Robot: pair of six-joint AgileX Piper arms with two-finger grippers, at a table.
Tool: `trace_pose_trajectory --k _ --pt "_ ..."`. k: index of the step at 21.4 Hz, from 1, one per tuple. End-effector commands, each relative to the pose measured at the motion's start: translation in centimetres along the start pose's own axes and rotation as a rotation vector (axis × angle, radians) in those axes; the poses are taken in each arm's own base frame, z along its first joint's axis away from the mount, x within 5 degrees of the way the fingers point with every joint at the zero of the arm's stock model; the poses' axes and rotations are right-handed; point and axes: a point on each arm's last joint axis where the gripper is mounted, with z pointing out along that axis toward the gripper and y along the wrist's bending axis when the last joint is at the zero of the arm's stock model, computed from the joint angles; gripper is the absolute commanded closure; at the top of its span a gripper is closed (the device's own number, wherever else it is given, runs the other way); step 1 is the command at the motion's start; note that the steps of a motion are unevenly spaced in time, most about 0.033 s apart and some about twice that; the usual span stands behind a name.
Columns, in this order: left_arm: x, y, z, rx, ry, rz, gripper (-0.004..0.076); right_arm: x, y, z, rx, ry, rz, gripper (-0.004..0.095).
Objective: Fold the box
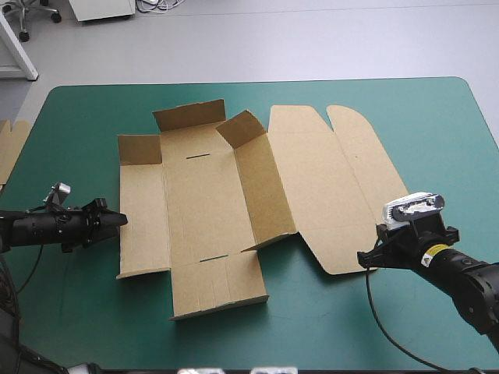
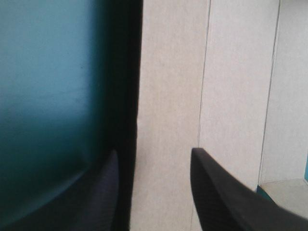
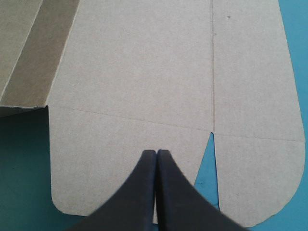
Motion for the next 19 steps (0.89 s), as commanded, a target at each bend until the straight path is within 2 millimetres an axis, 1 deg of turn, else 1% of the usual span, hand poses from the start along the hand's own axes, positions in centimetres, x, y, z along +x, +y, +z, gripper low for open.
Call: trace_pose_trajectory --k 1,5,7,8,10,15,19 --pt "-0.2 -1.4 -0.8 0.068 -0.011 0.030 0.0341 -1.5 -0.1 -0.6 0.009 -0.089 -0.005 0.0927" --pt "0.0 -1.6 -0.6 0.074 0.006 0.042 0.0335 -1.5 -0.1 -0.6 0.009 -0.091 -0.005 0.0927" --pt "0.4 -2.3 0.4 0.064 0.061 0.094 0.0335 -1.5 -0.1 -0.6 0.009 -0.095 -0.005 0.0927" --pt "0.7 -2.7 1.4 0.053 0.108 0.129 0.0335 -1.5 -0.1 -0.6 0.009 -0.097 -0.005 0.0927" --pt "0.9 -3.1 2.4 0.054 0.142 0.156 0.0335 -1.5 -0.1 -0.6 0.009 -0.095 -0.005 0.0927" --pt "0.8 -4.2 2.8 0.143 0.123 0.174 0.0337 -1.5 -0.1 -0.6 0.009 -0.096 -0.005 0.0927" --pt "1.5 -5.5 4.2 0.147 0.179 0.229 0.0337 -1.5 -0.1 -0.6 0.009 -0.096 0.000 0.0927"
